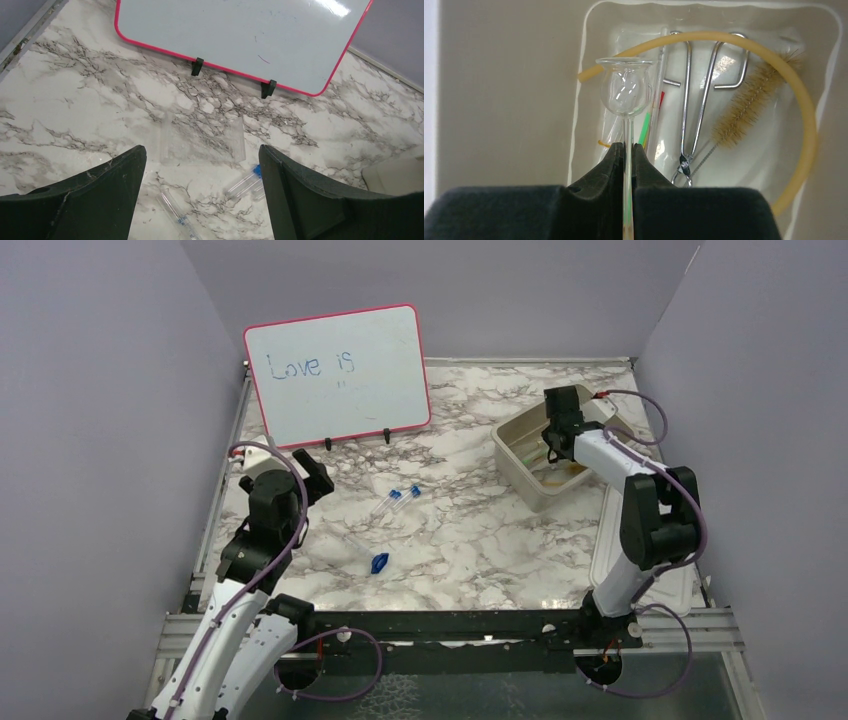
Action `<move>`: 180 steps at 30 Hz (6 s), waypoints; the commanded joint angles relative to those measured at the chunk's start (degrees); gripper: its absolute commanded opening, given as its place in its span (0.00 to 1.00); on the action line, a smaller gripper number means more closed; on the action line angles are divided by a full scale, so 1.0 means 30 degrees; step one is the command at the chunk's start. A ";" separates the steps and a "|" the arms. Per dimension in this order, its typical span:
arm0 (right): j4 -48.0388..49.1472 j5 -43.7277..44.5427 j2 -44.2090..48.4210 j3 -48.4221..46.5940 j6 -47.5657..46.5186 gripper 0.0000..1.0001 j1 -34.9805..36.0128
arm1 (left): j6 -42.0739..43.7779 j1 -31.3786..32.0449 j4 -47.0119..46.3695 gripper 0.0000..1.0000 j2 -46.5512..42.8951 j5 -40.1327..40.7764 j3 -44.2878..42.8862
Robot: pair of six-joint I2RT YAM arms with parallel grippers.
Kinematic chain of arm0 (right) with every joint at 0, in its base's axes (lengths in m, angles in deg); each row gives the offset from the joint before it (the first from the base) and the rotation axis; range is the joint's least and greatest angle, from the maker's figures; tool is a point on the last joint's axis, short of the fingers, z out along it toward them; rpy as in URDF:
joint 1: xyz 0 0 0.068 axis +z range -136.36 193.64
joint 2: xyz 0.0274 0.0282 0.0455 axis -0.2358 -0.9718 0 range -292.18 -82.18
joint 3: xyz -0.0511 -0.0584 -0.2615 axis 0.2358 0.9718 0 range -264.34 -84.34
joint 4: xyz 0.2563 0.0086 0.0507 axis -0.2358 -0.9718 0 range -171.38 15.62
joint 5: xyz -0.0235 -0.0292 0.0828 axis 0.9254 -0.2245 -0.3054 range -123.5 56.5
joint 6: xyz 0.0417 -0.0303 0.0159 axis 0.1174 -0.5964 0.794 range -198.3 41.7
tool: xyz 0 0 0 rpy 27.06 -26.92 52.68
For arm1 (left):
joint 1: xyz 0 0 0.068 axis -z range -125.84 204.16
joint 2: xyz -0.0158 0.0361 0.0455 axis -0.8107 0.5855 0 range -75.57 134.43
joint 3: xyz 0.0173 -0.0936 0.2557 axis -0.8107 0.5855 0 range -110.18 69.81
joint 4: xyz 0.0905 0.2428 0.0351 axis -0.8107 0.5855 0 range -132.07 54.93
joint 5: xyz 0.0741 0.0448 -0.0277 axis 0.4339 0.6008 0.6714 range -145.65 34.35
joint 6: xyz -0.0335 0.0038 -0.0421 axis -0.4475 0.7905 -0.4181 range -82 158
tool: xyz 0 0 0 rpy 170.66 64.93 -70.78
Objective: Organize the chemistry lab equipment
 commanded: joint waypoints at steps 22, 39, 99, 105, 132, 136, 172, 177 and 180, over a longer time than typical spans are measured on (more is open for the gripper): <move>-0.0257 -0.0291 -0.0882 -0.0678 0.1792 0.31 -0.0612 | 0.0309 -0.0074 -0.0448 0.88 0.0151 -0.0317 0.0087; -0.0223 -0.4208 0.5625 -0.0171 -0.5397 0.54 -0.0612 | -0.6117 -0.0074 0.3076 0.83 0.3195 -0.3671 0.2211; 0.9392 -2.0890 0.6462 0.3428 -0.5146 0.68 0.6928 | -0.2739 -0.0055 -0.3345 0.05 0.7138 -1.3830 -0.2713; 1.2620 -2.0862 0.5105 0.3757 -0.2411 0.71 0.8910 | -0.4151 -0.0022 -0.7471 0.05 0.6984 -1.6139 -0.2185; 1.6793 -2.2830 0.1046 0.2575 0.1293 0.26 1.1242 | -0.4771 -0.0017 -1.0180 0.11 0.6062 -1.5935 -0.1074; 1.6191 -2.1564 0.1647 0.2701 0.0940 0.22 1.1224 | -0.3935 -0.0016 -0.9297 0.57 0.5795 -1.5262 -0.1265; -0.1773 -0.4337 0.6540 0.1576 -0.3519 0.19 -0.0418 | 0.2439 -0.0043 -0.5287 0.85 0.2102 -1.1093 -0.0278; -0.1358 -0.5834 0.4327 0.1410 -0.2600 0.19 -0.1241 | 0.2414 -0.0029 -0.5263 0.85 0.2139 -1.1142 -0.0255; -0.1932 -0.5962 0.2870 0.0705 -0.2396 0.19 -0.1299 | 0.2553 -0.0045 -0.5356 0.85 0.2299 -1.1722 -0.0283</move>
